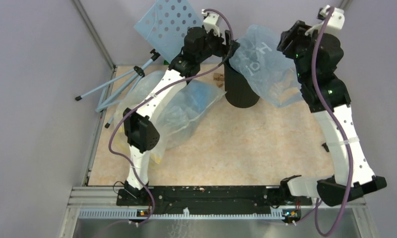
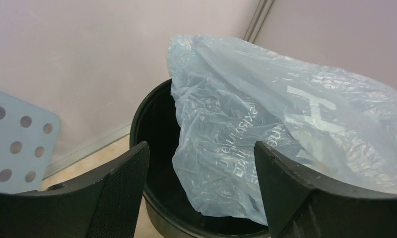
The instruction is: Put the trash bags into the trash bin
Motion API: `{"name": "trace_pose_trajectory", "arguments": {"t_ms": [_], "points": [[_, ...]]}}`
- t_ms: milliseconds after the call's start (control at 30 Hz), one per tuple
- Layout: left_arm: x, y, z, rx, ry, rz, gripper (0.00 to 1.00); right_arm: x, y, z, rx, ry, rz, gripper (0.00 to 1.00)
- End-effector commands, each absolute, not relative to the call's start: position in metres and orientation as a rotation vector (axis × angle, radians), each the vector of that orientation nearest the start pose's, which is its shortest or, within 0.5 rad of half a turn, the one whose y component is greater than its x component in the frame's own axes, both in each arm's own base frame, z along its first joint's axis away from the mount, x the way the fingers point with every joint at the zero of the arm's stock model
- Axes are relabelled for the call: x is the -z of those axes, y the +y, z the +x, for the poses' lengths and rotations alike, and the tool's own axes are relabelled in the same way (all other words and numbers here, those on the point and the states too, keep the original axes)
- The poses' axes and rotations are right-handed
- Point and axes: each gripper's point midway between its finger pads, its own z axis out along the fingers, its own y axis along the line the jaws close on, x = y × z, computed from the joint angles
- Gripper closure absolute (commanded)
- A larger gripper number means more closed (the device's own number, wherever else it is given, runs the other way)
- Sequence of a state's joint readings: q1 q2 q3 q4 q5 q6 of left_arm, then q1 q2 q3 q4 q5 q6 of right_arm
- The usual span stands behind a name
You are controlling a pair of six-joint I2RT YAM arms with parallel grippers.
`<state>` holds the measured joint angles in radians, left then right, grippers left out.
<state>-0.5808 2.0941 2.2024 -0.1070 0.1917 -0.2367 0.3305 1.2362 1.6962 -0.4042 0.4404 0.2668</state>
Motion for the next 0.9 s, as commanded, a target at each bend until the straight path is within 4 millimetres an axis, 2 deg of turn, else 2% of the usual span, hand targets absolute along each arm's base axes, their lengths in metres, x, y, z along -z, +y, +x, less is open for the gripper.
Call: {"name": "trace_pose_trajectory", "arguments": {"t_ms": [0,33,100,167,333,433,500,633,867], "points": [[-0.414,-0.357,0.496,0.785,1.574,0.353,0.18,-0.496,0.085,0.395,-0.158,1.598,0.133,0.51],[-0.409,-0.356,0.497,0.798,1.587,0.348,0.18,-0.491,0.092,0.403,-0.165,1.624,0.113,0.54],[-0.398,-0.353,0.499,0.814,1.619,0.335,0.17,-0.479,0.101,0.420,-0.169,1.670,0.089,0.67],[-0.390,-0.351,0.502,0.828,1.641,0.328,0.17,-0.465,0.109,0.441,-0.159,1.713,0.080,1.00],[-0.372,-0.350,0.508,0.903,1.692,0.314,0.18,-0.437,0.125,0.485,-0.154,1.813,0.031,1.00],[-0.362,-0.349,0.512,0.937,1.717,0.311,0.19,-0.406,0.136,0.507,-0.147,1.908,-0.007,1.00],[-0.357,-0.350,0.514,0.949,1.721,0.321,0.19,-0.378,0.140,0.518,-0.131,1.974,-0.022,1.00],[-0.345,-0.357,0.517,0.984,1.735,0.334,0.19,-0.314,0.142,0.524,-0.093,2.118,-0.048,1.00],[-0.328,-0.366,0.522,1.027,1.776,0.333,0.26,-0.272,0.160,0.523,-0.171,2.226,-0.122,1.00]]}}
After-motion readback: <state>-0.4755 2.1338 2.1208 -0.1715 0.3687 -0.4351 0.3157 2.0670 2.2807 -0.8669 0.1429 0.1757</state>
